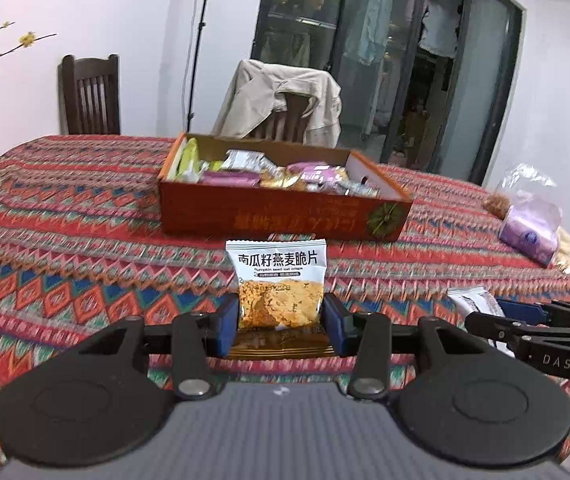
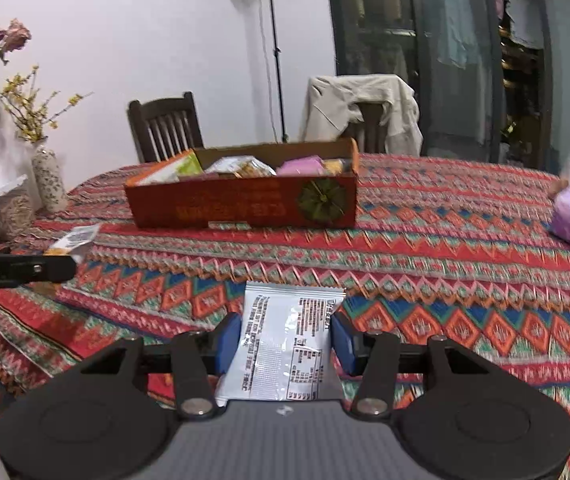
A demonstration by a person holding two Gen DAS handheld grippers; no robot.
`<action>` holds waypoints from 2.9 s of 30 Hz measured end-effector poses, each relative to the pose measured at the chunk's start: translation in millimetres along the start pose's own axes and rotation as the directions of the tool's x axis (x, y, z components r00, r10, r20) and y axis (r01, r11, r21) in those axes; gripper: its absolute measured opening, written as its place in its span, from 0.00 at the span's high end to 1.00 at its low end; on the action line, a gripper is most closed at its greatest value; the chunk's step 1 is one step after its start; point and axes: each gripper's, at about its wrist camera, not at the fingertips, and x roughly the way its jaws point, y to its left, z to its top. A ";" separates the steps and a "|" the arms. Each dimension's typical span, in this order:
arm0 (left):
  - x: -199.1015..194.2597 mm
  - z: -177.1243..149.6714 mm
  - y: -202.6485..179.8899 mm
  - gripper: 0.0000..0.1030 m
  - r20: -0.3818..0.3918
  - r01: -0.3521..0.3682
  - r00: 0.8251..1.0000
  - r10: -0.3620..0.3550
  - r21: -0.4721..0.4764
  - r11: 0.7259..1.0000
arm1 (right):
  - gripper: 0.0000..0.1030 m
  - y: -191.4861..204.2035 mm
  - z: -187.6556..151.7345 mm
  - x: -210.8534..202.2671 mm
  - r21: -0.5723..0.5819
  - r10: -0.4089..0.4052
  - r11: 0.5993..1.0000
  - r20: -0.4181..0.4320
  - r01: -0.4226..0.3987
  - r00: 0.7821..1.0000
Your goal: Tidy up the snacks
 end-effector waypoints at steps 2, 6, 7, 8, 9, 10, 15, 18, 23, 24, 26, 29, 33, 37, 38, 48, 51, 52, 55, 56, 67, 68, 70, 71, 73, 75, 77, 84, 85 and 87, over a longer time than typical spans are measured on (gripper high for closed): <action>8.3 14.6 1.7 0.57 0.009 0.020 1.000 -0.020 0.005 1.000 | 0.53 -1.2 11.1 1.7 -0.006 0.012 1.000 0.013 -0.011 1.000; 29.9 53.3 8.4 0.57 0.030 0.058 0.998 -0.059 0.017 0.998 | 0.53 -3.1 43.2 12.1 -0.033 0.051 0.998 0.041 -0.050 0.998; 37.7 63.7 8.8 0.57 0.035 0.052 0.998 -0.053 0.026 0.998 | 0.53 -3.2 53.3 16.3 -0.043 0.064 0.997 0.051 -0.062 0.997; 47.2 76.6 9.9 0.57 0.042 0.044 0.998 -0.045 0.035 0.998 | 0.53 -3.5 64.1 21.7 -0.053 0.076 0.996 0.060 -0.073 0.995; 55.0 87.3 12.0 0.57 0.049 0.037 0.998 -0.039 0.037 0.999 | 0.53 -3.4 74.9 28.1 -0.062 0.084 0.995 0.071 -0.080 0.994; 63.3 97.9 14.4 0.57 0.056 0.033 0.998 -0.035 0.041 0.999 | 0.53 -3.7 87.4 37.6 -0.073 0.092 0.994 0.079 -0.086 0.993; 124.0 148.9 43.3 0.57 0.022 -0.002 1.000 0.002 -0.004 1.000 | 0.53 -9.1 141.5 96.7 -0.046 0.126 0.991 0.075 -0.123 0.989; 167.4 168.2 61.8 0.57 -0.016 -0.015 1.000 0.015 -0.024 1.000 | 0.53 -11.7 168.7 141.0 -0.011 0.128 0.992 0.060 -0.128 0.990; 238.0 180.9 82.8 0.57 -0.097 -0.090 0.991 0.087 -0.021 0.996 | 0.53 -16.5 200.3 226.2 0.047 0.110 0.993 -0.019 -0.109 0.994; 246.5 180.7 83.2 0.56 -0.107 -0.103 0.989 0.103 -0.003 0.995 | 0.53 -17.0 205.2 244.0 0.060 0.101 0.993 -0.037 -0.099 0.994; 260.7 178.8 80.9 0.46 -0.123 -0.125 0.984 0.129 0.039 0.991 | 0.52 -15.7 211.0 271.8 0.075 0.076 0.995 -0.066 -0.071 0.995; 266.4 175.0 78.5 0.27 -0.103 -0.122 0.986 0.129 0.066 0.990 | 0.43 -13.7 214.6 305.9 0.100 0.062 0.994 -0.094 -0.052 0.994; 267.8 166.4 81.1 0.25 -0.097 -0.120 0.987 0.127 0.077 0.990 | 0.32 -14.6 212.8 320.7 0.109 0.041 0.994 -0.096 -0.031 0.994; 267.5 156.9 87.3 0.26 -0.093 -0.114 0.988 0.120 0.069 0.991 | 0.12 -21.6 210.1 316.3 0.110 -0.020 0.994 -0.069 0.027 0.997; 266.7 155.4 85.6 0.26 -0.088 -0.118 0.988 0.125 0.074 0.990 | 0.12 -22.6 207.5 316.1 0.092 -0.047 0.994 -0.071 0.053 0.996; 255.6 159.2 85.7 0.26 -0.113 -0.094 0.988 0.101 0.065 0.993 | 0.12 -27.7 196.7 307.1 0.118 -0.103 0.986 -0.099 0.115 0.990; 230.7 163.8 80.8 0.25 -0.078 -0.109 0.990 0.115 0.075 0.991 | 0.12 -21.7 195.6 294.0 0.099 -0.090 0.991 -0.056 0.095 0.994; 221.4 166.3 79.8 0.25 -0.068 -0.110 0.991 0.115 0.076 0.991 | 0.12 -18.8 197.3 286.8 0.093 -0.097 0.990 -0.046 0.101 0.994; 190.5 174.1 73.9 0.24 -0.037 -0.125 0.991 0.128 0.074 0.989 | 0.12 -13.1 205.0 256.8 0.077 -0.071 0.994 -0.026 0.073 0.997; 178.7 176.6 70.6 0.24 -0.025 -0.133 0.991 0.135 0.075 0.988 | 0.12 -11.1 207.8 243.8 0.066 -0.066 0.996 -0.015 0.067 0.998; 8.0 127.5 34.3 0.12 0.174 -0.054 0.984 0.036 0.097 0.994 | 0.07 -0.5 188.1 63.8 -0.084 -0.076 0.993 0.112 0.086 0.991; -5.6 118.5 31.4 0.06 0.188 -0.054 0.981 0.035 0.096 0.994 | 0.07 1.4 178.8 45.4 -0.088 -0.074 0.992 0.124 0.085 0.989; -39.1 93.4 23.6 0.03 0.240 -0.064 0.970 0.042 0.087 0.994 | 0.04 5.4 160.0 12.1 -0.088 -0.059 0.993 0.154 0.073 0.986; -52.1 81.6 20.1 0.01 0.258 -0.069 0.965 0.046 0.082 0.994 | 0.03 9.4 149.8 -3.5 -0.088 -0.050 0.994 0.169 0.066 0.984; -84.7 53.4 12.1 0.00 0.300 -0.066 0.953 0.039 0.080 0.995 | 0.00 15.4 125.2 -36.8 -0.090 -0.036 0.994 0.209 0.055 0.977; -110.6 27.0 3.4 0.00 0.334 -0.064 0.942 0.036 0.075 0.995 | 0.00 23.0 98.7 -66.3 -0.095 -0.022 0.994 0.241 0.046 0.970; -132.2 0.5 -6.8 0.00 0.348 -0.077 0.936 0.043 0.083 0.994 | 0.00 30.3 72.2 -91.4 -0.100 -0.013 0.994 0.266 0.041 0.964; -183.8 -86.5 -27.6 0.00 0.353 -0.122 0.931 0.094 0.058 0.991 | 0.00 58.5 -14.3 -156.1 -0.104 0.004 0.994 0.308 0.029 0.951; -187.5 -98.3 -27.8 0.00 0.346 -0.121 0.933 0.099 0.042 0.992 | 0.00 61.8 -26.0 -163.4 -0.098 0.000 0.995 0.314 0.033 0.950; -189.8 -122.6 -26.8 0.00 0.323 -0.131 0.938 0.123 0.003 0.991 | 0.00 67.7 -48.0 -174.7 -0.085 -0.012 0.995 0.329 0.042 0.944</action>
